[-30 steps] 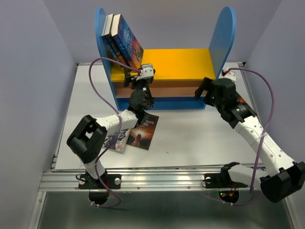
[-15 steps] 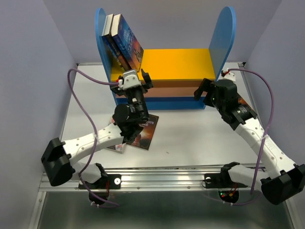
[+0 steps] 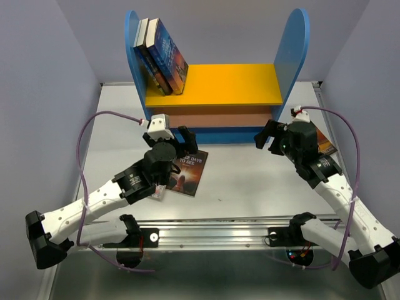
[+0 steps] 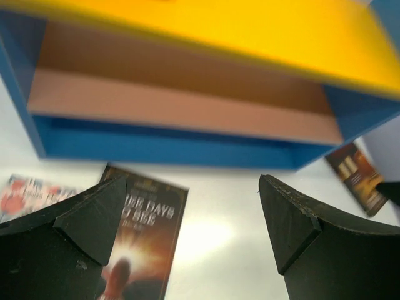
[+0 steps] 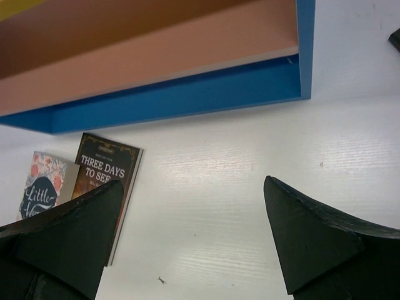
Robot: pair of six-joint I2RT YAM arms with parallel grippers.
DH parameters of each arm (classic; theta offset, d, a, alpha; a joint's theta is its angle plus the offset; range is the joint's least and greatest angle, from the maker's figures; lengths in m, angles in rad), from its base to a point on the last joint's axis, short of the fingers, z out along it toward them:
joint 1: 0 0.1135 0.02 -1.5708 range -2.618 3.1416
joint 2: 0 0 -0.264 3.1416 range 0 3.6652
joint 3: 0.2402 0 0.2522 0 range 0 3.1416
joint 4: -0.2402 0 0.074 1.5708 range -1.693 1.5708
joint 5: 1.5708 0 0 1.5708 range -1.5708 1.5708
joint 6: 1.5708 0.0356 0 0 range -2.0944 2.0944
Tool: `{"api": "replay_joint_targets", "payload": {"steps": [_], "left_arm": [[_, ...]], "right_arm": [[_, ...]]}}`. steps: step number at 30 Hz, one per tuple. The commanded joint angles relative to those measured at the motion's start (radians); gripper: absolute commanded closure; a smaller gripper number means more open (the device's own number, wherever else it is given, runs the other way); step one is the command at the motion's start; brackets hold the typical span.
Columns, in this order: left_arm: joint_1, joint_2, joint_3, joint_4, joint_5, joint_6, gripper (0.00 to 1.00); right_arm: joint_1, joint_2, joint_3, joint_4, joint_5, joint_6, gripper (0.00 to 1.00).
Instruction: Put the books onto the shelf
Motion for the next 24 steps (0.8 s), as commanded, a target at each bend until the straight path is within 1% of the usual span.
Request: {"api": "replay_joint_targets", "payload": {"steps": [1, 3, 5, 6, 7, 8, 12, 13, 14, 15, 18, 19, 23, 24], "left_arm": [[0.003, -0.066, -0.090, -0.213, 0.027, -0.272, 0.01], [0.039, -0.056, -0.097, -0.318, 0.005, -0.373, 0.01], [0.096, -0.018, -0.115, -0.362, 0.030, -0.439, 0.01], [0.136, -0.002, -0.127, -0.343, 0.112, -0.435, 0.01], [0.203, 0.025, -0.162, -0.323, 0.135, -0.435, 0.01], [0.231, 0.038, -0.179, -0.273, 0.169, -0.435, 0.01], [0.354, 0.094, -0.227, -0.164, 0.191, -0.380, 0.01], [0.413, 0.111, -0.244, -0.145, 0.192, -0.360, 0.01], [0.414, 0.111, -0.253, -0.127, 0.197, -0.349, 0.01], [0.481, 0.127, -0.262, -0.090, 0.226, -0.335, 0.01], [0.585, 0.156, -0.301, -0.039, 0.249, -0.331, 0.01], [0.612, 0.170, -0.316, -0.030, 0.229, -0.337, 0.01], [0.652, 0.223, -0.322, -0.011, 0.212, -0.305, 0.01], [0.662, 0.239, -0.324, 0.018, 0.196, -0.286, 0.01]], "right_arm": [[-0.004, -0.039, -0.046, 0.058, -0.067, -0.013, 0.00], [-0.004, -0.038, -0.052, 0.056, -0.073, -0.009, 0.00], [-0.004, -0.025, -0.056, 0.056, -0.076, -0.007, 0.00], [-0.004, -0.021, -0.059, 0.056, -0.076, -0.007, 0.00], [-0.004, -0.008, -0.059, 0.056, -0.082, -0.009, 0.00], [-0.004, -0.002, -0.059, 0.058, -0.082, -0.012, 0.00], [-0.004, 0.019, -0.060, 0.060, -0.092, -0.010, 0.00], [-0.004, 0.022, -0.060, 0.060, -0.093, -0.010, 0.00], [-0.004, 0.027, -0.062, 0.061, -0.096, -0.010, 0.00], [-0.004, 0.036, -0.065, 0.066, -0.101, -0.007, 0.00], [-0.004, 0.050, -0.065, 0.070, -0.118, -0.007, 0.00], [-0.004, 0.051, -0.068, 0.078, -0.124, -0.007, 0.00], [-0.004, 0.058, -0.077, 0.087, -0.138, -0.009, 0.00], [-0.004, 0.059, -0.077, 0.089, -0.144, -0.012, 0.00]]}}
